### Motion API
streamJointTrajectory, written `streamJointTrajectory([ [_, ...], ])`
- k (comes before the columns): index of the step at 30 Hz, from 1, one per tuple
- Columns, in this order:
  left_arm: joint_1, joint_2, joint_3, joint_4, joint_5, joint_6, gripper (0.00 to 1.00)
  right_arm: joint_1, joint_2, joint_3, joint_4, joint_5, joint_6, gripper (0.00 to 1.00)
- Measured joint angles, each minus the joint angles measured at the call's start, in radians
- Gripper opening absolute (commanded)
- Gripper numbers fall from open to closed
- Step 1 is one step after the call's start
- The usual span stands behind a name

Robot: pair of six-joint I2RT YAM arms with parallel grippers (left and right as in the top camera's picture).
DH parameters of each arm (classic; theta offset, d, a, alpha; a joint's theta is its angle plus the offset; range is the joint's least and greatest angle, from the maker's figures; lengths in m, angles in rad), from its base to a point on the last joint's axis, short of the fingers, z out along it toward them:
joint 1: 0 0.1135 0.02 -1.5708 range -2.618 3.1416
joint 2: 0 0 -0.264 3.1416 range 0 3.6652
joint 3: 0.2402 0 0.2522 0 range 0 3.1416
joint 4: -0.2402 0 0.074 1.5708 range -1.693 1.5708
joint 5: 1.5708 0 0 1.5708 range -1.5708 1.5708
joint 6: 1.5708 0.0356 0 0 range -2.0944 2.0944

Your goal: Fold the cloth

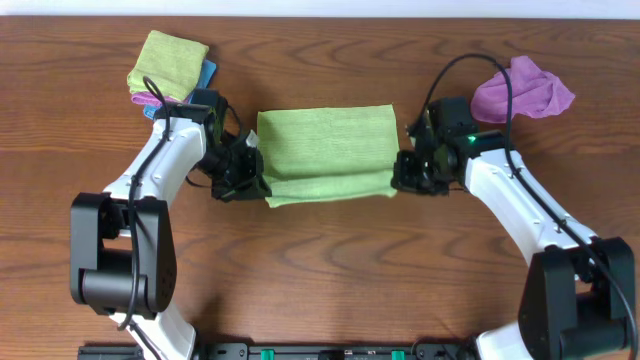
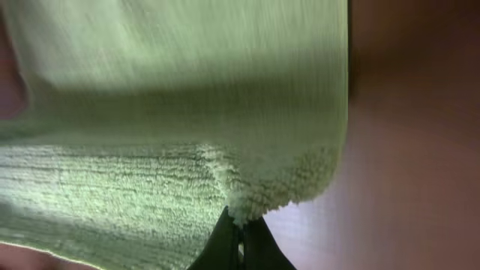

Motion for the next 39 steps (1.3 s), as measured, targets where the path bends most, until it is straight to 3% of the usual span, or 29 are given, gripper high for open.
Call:
streamJointTrajectory([
  [9, 0.003, -0.027, -0.002, 0.298, -0.028, -0.181, 0.06, 0.0, 0.02, 0.0, 0.316, 0.093, -0.008, 0.01],
  [23, 0.003, -0.024, -0.004, 0.648, -0.18, -0.338, 0.06, 0.01, 0.175, 0.0, 0.6, 0.139, -0.011, 0.01],
  [37, 0.02, 0.08, -0.004, 0.76, -0.27, -0.37, 0.06, 0.003, 0.273, 0.0, 0.745, 0.268, -0.011, 0.01],
  [38, 0.02, 0.083, -0.004, 0.76, -0.27, -0.37, 0.06, 0.003, 0.283, 0.0, 0.747, 0.27, -0.011, 0.04],
  [39, 0.02, 0.085, -0.004, 0.761, -0.273, -0.37, 0.06, 0.003, 0.289, 0.0, 0.747, 0.271, -0.011, 0.14],
])
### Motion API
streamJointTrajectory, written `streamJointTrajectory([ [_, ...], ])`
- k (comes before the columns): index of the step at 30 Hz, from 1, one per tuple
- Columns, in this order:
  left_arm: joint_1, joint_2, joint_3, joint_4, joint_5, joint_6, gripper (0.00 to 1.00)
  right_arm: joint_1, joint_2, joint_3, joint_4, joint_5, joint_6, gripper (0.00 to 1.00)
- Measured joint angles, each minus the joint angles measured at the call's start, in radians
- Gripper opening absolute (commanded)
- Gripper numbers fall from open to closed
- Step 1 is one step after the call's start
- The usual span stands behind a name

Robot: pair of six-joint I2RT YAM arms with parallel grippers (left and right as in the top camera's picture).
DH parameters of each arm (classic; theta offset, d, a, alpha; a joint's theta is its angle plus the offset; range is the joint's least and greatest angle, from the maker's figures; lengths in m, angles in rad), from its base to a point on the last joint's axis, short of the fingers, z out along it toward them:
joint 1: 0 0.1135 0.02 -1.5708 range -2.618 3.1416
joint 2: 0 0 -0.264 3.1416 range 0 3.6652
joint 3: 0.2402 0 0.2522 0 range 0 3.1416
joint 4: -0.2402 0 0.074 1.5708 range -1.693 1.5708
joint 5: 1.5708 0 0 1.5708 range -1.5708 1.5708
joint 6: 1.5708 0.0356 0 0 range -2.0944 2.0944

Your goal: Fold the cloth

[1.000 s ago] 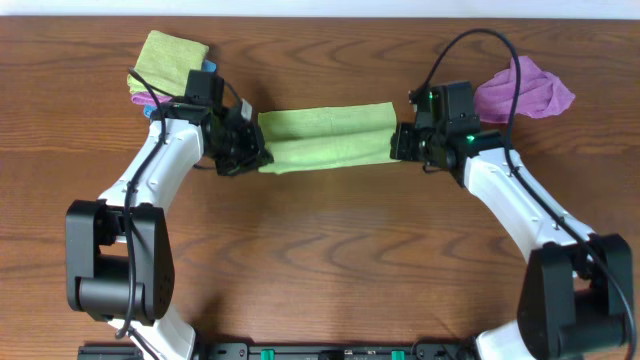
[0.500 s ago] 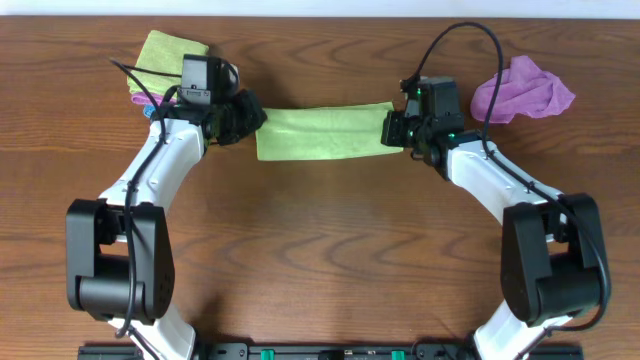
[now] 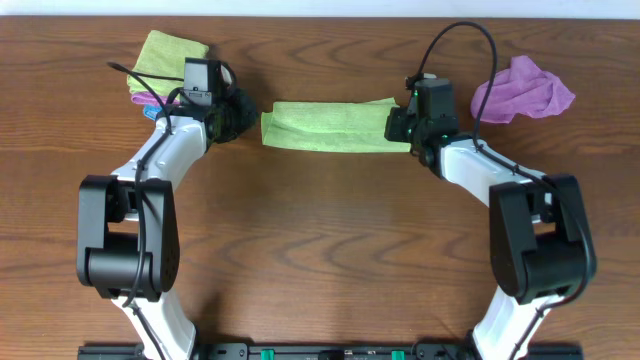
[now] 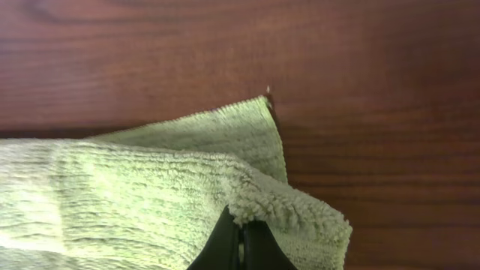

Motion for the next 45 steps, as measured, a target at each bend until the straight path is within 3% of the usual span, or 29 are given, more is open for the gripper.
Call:
streamJointTrajectory([
  [1, 0.0, 0.001, 0.0, 0.006, -0.001, 0.0, 0.06, 0.0, 0.006, 0.0, 0.0, 0.0, -0.005, 0.28],
  [4, -0.001, 0.002, 0.0, 0.016, 0.0, 0.0, 0.06, 0.0, 0.009, 0.0, 0.0, 0.0, -0.003, 0.52],
  [6, -0.001, 0.002, 0.0, 0.016, 0.005, 0.0, 0.07, 0.0, 0.006, 0.0, 0.001, -0.008, -0.002, 0.57],
  [8, -0.001, 0.002, 0.0, 0.016, 0.012, 0.0, 0.19, 0.0, -0.004, 0.0, -0.002, -0.026, -0.005, 0.63],
  [11, -0.001, 0.003, 0.011, 0.016, 0.027, -0.004, 0.48, 0.0, -0.045, 0.0, -0.024, -0.055, 0.007, 0.84],
  [13, -0.001, 0.003, 0.025, 0.017, 0.035, -0.019, 0.52, 0.0, -0.086, 0.0, -0.047, -0.067, 0.019, 0.92],
  [18, -0.003, 0.003, 0.04, 0.021, 0.038, -0.044, 0.56, 0.0, -0.201, 0.0, -0.083, -0.084, 0.03, 0.99],
  [35, -0.026, 0.167, 0.042, 0.251, 0.145, -0.119, 0.54, 0.0, -0.249, 0.0, -0.19, -0.114, 0.031, 0.99],
  [42, -0.03, 0.178, 0.042, 0.257, 0.174, -0.15, 0.53, 0.0, -0.249, 0.0, -0.21, -0.116, 0.031, 0.99],
  [45, -0.035, 0.178, 0.042, 0.257, 0.183, -0.156, 0.47, 0.0, -0.249, 0.0, -0.211, -0.116, 0.031, 0.99],
])
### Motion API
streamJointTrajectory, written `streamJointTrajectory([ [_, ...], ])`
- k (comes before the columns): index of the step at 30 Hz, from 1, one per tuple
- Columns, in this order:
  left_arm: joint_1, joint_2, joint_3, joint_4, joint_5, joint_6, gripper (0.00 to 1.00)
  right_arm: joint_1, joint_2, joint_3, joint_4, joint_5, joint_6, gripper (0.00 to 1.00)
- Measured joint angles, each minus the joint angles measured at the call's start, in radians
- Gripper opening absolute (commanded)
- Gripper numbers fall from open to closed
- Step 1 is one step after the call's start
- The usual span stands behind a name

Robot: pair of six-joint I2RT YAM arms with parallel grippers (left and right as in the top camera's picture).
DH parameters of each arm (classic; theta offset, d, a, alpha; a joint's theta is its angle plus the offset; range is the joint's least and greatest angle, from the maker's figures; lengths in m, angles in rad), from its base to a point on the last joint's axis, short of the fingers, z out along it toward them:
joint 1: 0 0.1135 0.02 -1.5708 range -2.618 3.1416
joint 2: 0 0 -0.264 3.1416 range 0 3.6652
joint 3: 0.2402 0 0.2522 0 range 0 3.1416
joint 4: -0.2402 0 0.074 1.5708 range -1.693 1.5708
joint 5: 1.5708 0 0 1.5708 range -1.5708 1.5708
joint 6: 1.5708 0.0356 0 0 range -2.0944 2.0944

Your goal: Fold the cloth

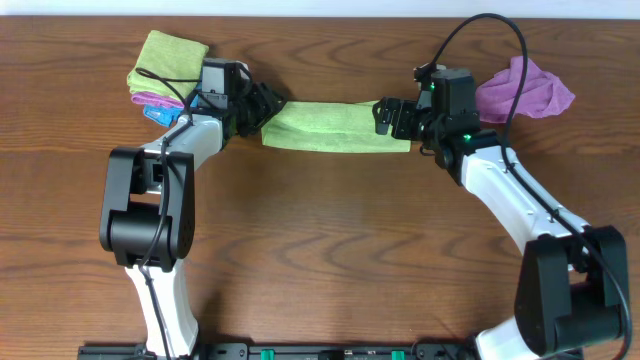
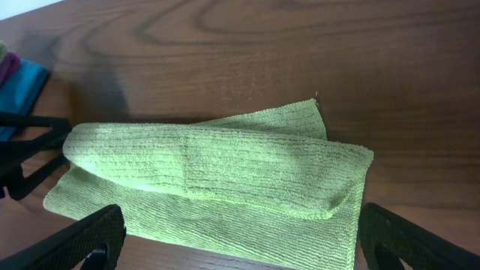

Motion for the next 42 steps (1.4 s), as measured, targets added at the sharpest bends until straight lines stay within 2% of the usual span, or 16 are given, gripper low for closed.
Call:
streamJointTrajectory([
  [4, -0.012, 0.0, 0.0, 0.0, 0.014, -0.005, 0.37, 0.0, 0.0, 0.0, 0.0, 0.0, 0.0, 0.99],
  [9, -0.026, 0.0, 0.0, 0.0, 0.03, -0.004, 0.09, 0.0, 0.0, 0.0, -0.01, 0.0, 0.0, 0.99],
  [10, -0.026, 0.0, 0.0, 0.0, 0.037, -0.003, 0.06, 0.0, 0.0, 0.0, -0.016, 0.0, 0.0, 0.99],
  [18, -0.018, 0.0, 0.0, -0.003, 0.066, -0.003, 0.06, 0.0, 0.0, 0.0, -0.056, 0.0, 0.0, 0.99],
  [36, 0.018, -0.117, 0.0, -0.179, 0.08, 0.031, 0.06, 0.0, 0.0, 0.0, -0.071, 0.0, 0.0, 0.99],
  [42, 0.018, -0.162, 0.006, -0.322, 0.048, 0.056, 0.06, 0.0, 0.0, 0.0, -0.081, 0.0, 0.0, 0.99],
])
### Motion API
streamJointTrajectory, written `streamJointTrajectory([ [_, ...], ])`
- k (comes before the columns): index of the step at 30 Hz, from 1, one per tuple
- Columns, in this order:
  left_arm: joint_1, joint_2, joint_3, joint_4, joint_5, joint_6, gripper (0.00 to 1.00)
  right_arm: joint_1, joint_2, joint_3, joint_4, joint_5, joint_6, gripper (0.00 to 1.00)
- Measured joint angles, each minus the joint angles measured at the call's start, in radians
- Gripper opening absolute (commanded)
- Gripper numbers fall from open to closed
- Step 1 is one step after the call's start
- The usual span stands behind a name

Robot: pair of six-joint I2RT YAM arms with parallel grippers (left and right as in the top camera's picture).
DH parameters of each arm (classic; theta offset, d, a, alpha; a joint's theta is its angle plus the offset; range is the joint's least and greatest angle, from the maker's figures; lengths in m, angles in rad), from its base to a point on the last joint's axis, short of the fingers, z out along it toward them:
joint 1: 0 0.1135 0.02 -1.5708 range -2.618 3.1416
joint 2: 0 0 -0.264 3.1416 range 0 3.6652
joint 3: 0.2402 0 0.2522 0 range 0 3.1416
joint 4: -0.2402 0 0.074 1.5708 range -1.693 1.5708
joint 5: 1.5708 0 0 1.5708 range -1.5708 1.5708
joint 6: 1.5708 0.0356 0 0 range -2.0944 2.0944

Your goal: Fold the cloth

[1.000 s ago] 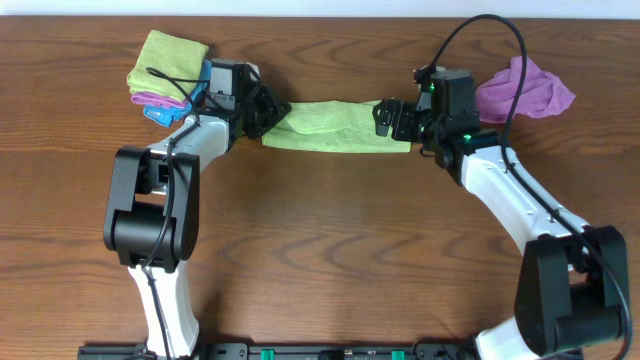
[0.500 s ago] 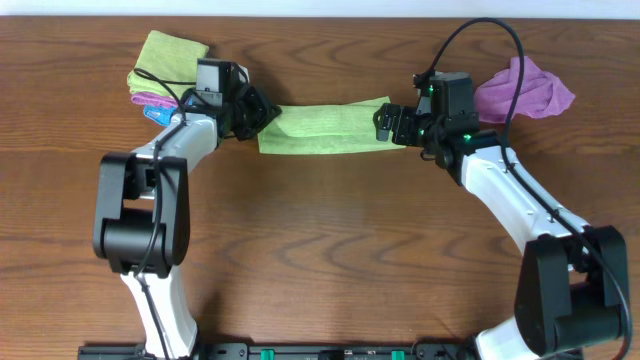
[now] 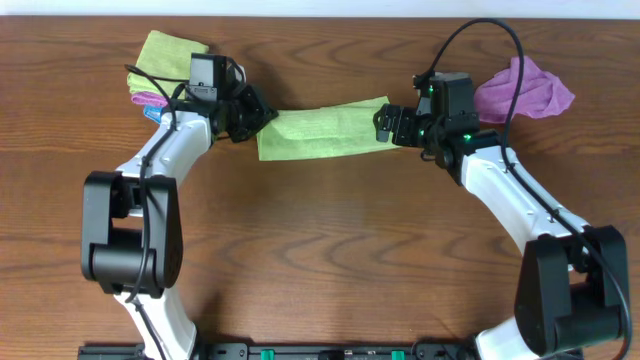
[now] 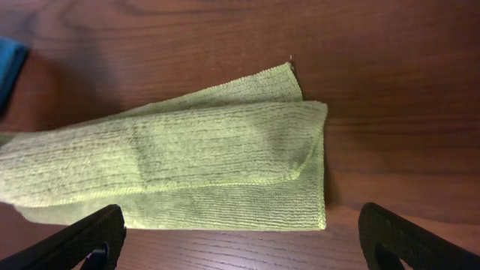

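Observation:
The green cloth point(image 3: 322, 132) lies on the table as a narrow folded strip, tilted, with its left end nearer than its right. In the right wrist view the cloth point(image 4: 195, 161) shows its upper layer lapped over a lower one. My right gripper point(image 3: 388, 126) is open at the strip's right end. Its fingers spread wide in the right wrist view, where the gripper point(image 4: 240, 219) holds nothing. My left gripper point(image 3: 254, 117) sits at the strip's left end. Whether its fingers hold the cloth is not visible.
A stack of folded cloths point(image 3: 166, 62), green over pink and blue, lies at the far left behind my left arm. A crumpled purple cloth point(image 3: 527, 88) sits at the far right behind my right arm. A blue cloth edge point(image 4: 7, 64) shows at the left.
The strip's left end has shifted nearer and a little left, so the cloth now lies tilted. My left wrist has moved slightly left. My right gripper stays open at the right end.
First both grippers held the near corners of the wider cloth, the right shut on its corner. Then those corners lay at the far edge, making a narrow strip, the right still shut. Then both grippers stood open at the strip's ends. Now the strip lies tilted.

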Motion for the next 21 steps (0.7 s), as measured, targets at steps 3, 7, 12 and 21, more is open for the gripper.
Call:
streamJointTrajectory([
  [3, 0.0, -0.003, 0.002, -0.068, -0.032, 0.022, 0.06, 0.0, 0.0, 0.0, -0.006, 0.0, 0.0, 0.99],
  [7, 0.0, -0.003, 0.002, -0.087, -0.095, 0.051, 0.11, 0.0, 0.0, 0.0, -0.009, 0.0, 0.0, 0.99],
  [12, 0.0, -0.003, 0.002, -0.087, -0.17, 0.08, 0.71, 0.0, 0.0, 0.0, -0.01, 0.0, 0.0, 0.99],
  [21, 0.008, -0.003, 0.002, -0.084, -0.195, 0.111, 0.67, 0.0, 0.0, 0.0, -0.021, 0.0, 0.0, 0.99],
])
